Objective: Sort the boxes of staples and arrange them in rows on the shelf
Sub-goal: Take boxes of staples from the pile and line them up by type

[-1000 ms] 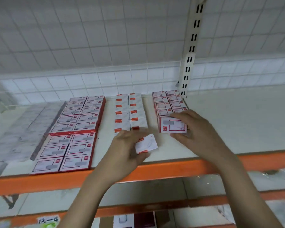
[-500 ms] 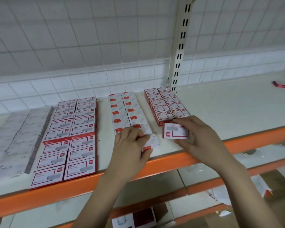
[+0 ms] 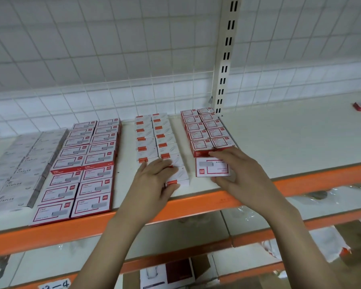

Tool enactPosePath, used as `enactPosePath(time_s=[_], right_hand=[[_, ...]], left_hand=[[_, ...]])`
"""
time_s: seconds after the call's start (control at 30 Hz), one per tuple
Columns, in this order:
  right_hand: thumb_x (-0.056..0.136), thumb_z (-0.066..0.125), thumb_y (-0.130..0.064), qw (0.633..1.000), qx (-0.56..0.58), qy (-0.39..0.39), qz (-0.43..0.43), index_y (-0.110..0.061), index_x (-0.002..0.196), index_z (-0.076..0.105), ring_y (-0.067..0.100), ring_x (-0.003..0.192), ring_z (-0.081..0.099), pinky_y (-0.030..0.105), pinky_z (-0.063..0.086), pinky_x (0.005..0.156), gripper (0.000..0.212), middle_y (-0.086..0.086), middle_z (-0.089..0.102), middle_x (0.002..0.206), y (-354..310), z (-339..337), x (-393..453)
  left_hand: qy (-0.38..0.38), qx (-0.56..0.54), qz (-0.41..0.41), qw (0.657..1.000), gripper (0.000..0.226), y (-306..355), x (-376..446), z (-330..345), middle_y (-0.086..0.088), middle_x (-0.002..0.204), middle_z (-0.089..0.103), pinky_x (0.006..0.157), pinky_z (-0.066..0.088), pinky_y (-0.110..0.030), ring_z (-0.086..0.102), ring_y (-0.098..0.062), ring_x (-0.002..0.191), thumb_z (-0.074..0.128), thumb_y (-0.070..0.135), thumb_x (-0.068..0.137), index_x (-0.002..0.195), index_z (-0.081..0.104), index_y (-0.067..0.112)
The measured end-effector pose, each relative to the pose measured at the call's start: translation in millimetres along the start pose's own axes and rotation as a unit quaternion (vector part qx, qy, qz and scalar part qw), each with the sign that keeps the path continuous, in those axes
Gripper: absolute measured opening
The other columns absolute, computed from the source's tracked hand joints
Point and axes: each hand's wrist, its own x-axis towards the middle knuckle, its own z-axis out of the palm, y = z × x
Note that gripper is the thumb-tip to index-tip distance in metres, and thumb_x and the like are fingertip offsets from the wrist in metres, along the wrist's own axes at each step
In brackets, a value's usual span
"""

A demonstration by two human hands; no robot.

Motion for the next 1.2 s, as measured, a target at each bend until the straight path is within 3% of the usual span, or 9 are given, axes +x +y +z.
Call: enactPosePath(time_s=[0.2,0.37,0.5,0.63,0.83,1.07,1.2], right_hand=[[0.083,0.067,-0.03,1.0,0.024,-0.014,-0.01,-0.025,0.134,0.045,0.008,0.118,0.044,0.019,0.035,0.097,0.056,-0.007,0.048,0.13,-6,0,-4],[0.084,0.065,-0.031,0.999,-0.001,-0.02,-0.047,-0.027,0.132,0.047,0.007,0.122,0.042,0.01,0.025,0.094,0.051,-0.01,0.049,0.133,-22,3,6],[0.085,0.065,-0.021,0.994,-0.043,-0.026,-0.095,-0.028,0.127,0.052,0.012,0.116,0.037,0.021,0.024,0.094,0.045,-0.012,0.051,0.132,-48,16,21],[0.085,0.058,-0.007,0.989,-0.021,-0.083,-0.119,-0.028,0.128,0.048,0.008,0.121,0.028,0.0,0.016,0.091,0.05,-0.012,0.041,0.137,-85,44,42],[0.088,0.056,-0.006,0.975,-0.028,-0.158,-0.154,-0.03,0.129,0.048,0.011,0.129,0.024,0.023,0.038,0.101,0.049,-0.007,0.032,0.14,-153,83,76],[0.086,0.054,0.006,0.947,-0.121,-0.225,-0.197,-0.031,0.132,0.048,0.011,0.132,0.025,0.025,0.025,0.11,0.059,-0.009,0.035,0.145,-193,121,105],[0.094,0.049,-0.007,0.959,-0.099,-0.221,-0.149,-0.037,0.142,0.03,0.01,0.137,0.024,0.027,0.026,0.109,0.06,-0.01,0.028,0.149,-198,119,98]], left_hand=[[-0.001,0.007,-0.017,1.0,0.064,3,-6,-16,0.003,0.136,0.05,0.108,0.032,-0.046,0.041,-0.017,0.129,0.038,0.06,0.083,0.135,0.046,0.025],[0.058,0.014,-0.035,0.998,0.054,-17,-21,-47,-0.001,0.125,0.058,0.094,0.044,-0.053,0.053,-0.023,0.116,0.043,0.053,0.085,0.123,0.058,0.019],[0.104,0.025,-0.062,0.992,0.049,-48,-34,-74,-0.006,0.115,0.062,0.086,0.047,-0.053,0.059,-0.029,0.105,0.046,0.048,0.083,0.115,0.062,0.014],[0.105,0.036,-0.079,0.991,0.05,-79,-53,-98,-0.004,0.113,0.064,0.086,0.048,-0.051,0.06,-0.029,0.103,0.045,0.049,0.082,0.115,0.062,0.015],[0.102,0.042,-0.105,0.988,0.049,-128,-86,-128,-0.002,0.114,0.063,0.085,0.048,-0.05,0.06,-0.027,0.103,0.045,0.049,0.082,0.117,0.061,0.018],[0.095,0.03,-0.1,0.99,0.051,-162,-110,-139,-0.001,0.112,0.063,0.085,0.048,-0.049,0.061,-0.026,0.1,0.043,0.052,0.085,0.116,0.061,0.016],[0.084,0.016,-0.09,0.992,0.054,-170,-111,-138,-0.002,0.113,0.063,0.086,0.048,-0.049,0.06,-0.025,0.102,0.042,0.054,0.086,0.118,0.061,0.015]])
